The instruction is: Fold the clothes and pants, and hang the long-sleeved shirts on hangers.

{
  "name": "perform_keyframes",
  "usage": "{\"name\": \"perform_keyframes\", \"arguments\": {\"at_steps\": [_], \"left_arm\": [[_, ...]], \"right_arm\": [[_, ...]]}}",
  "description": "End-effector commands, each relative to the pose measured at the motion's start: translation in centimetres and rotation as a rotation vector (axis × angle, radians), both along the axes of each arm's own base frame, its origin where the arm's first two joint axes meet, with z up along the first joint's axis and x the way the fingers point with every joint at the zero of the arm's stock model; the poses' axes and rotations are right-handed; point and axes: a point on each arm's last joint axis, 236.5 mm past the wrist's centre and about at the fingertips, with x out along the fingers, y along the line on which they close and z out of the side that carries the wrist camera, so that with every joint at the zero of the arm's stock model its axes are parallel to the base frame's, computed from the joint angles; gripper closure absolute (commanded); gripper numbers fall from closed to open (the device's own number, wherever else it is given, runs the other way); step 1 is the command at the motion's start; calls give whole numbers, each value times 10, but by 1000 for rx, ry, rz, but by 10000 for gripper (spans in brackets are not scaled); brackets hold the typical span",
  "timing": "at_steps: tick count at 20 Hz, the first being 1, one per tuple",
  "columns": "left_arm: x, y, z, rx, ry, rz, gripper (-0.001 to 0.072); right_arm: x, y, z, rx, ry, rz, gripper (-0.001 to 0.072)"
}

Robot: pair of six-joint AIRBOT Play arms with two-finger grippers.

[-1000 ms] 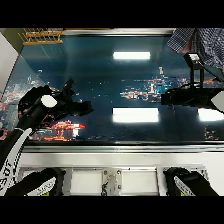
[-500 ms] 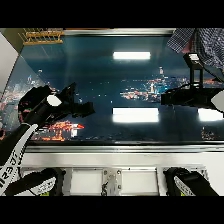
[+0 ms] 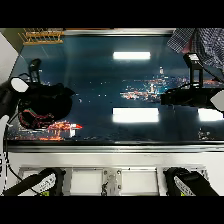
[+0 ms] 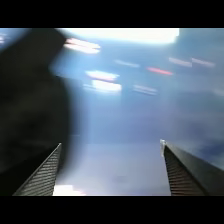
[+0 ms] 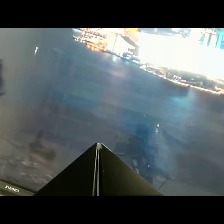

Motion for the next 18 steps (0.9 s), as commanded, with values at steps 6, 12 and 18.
{"name": "perform_keyframes", "arguments": {"at_steps": [6,12,18], "left_arm": [[-2,115,-97,372,253,8,-13],[-3,113,-121,379,301,13,571],[18,-6,-3,152,-20,-54,702]], "right_arm": [[0,0,-1,0,3,1,701],[0,0,-1,0,3,1,701],[0,0,-1,0,3,1,701]]}}
